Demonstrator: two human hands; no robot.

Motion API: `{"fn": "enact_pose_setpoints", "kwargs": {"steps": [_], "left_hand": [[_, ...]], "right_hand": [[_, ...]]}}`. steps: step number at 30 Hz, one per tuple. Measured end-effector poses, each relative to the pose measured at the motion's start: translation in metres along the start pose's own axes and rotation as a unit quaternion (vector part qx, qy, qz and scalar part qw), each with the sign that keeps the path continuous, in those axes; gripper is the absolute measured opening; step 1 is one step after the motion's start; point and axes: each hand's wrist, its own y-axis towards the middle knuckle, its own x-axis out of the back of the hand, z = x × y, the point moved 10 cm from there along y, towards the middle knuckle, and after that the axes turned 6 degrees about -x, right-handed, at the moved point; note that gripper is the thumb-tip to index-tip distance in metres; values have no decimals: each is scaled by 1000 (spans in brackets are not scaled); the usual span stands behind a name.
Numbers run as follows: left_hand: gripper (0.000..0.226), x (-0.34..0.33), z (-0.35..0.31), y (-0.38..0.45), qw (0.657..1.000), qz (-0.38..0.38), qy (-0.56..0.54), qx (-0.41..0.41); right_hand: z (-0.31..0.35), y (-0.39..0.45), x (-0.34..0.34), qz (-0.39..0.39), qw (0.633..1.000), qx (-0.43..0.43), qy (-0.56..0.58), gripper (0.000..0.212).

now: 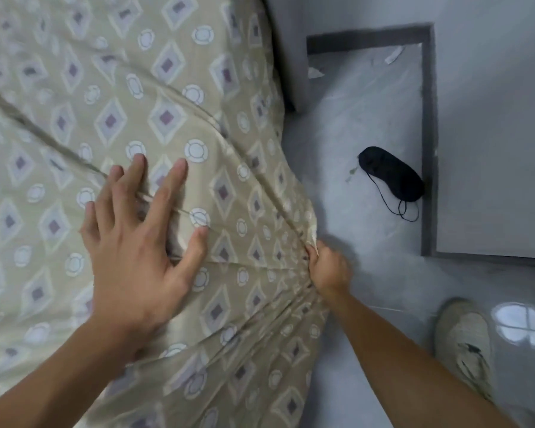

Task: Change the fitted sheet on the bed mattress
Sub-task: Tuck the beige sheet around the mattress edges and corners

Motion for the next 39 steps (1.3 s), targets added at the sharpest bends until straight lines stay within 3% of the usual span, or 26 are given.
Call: {"fn": "enact_pose_setpoints", "kwargs": {"steps": [2, 4, 7, 11, 13, 19, 27, 35, 39], "left_hand": [[72, -7, 1, -3, 1000, -19, -12, 0], [72, -8, 0, -2, 999, -32, -23, -5], [72, -9, 4, -2, 999, -34, -23, 1], [72, -11, 4, -2, 999, -35, -28, -7], [72, -12, 4, 0, 999, -34, -25, -10], [73, -16, 8, 0, 999, -32, -18, -6], [76, -24, 12, 3, 1000, 16, 3, 7], [72, -15, 9, 1, 1000, 20, 8, 11], [72, -11, 4, -34, 998, 54, 27, 7]], "right_hand": [[13, 9, -12, 24, 1000, -1, 14, 28], [18, 17, -29, 66, 990, -46, 115, 20], [19, 16, -55, 120, 950, -130, 259, 33], [-2, 13, -47, 99, 959, -180, 197, 66], [-5, 10, -42, 94, 961, -187, 181, 66], [41, -28, -20, 124, 918, -130, 354, 45], [84, -138, 25, 239, 835, -119, 481, 48], [103, -254, 72, 249, 848, -4, 468, 58], [86, -329, 56, 239, 877, 23, 416, 46]]}}
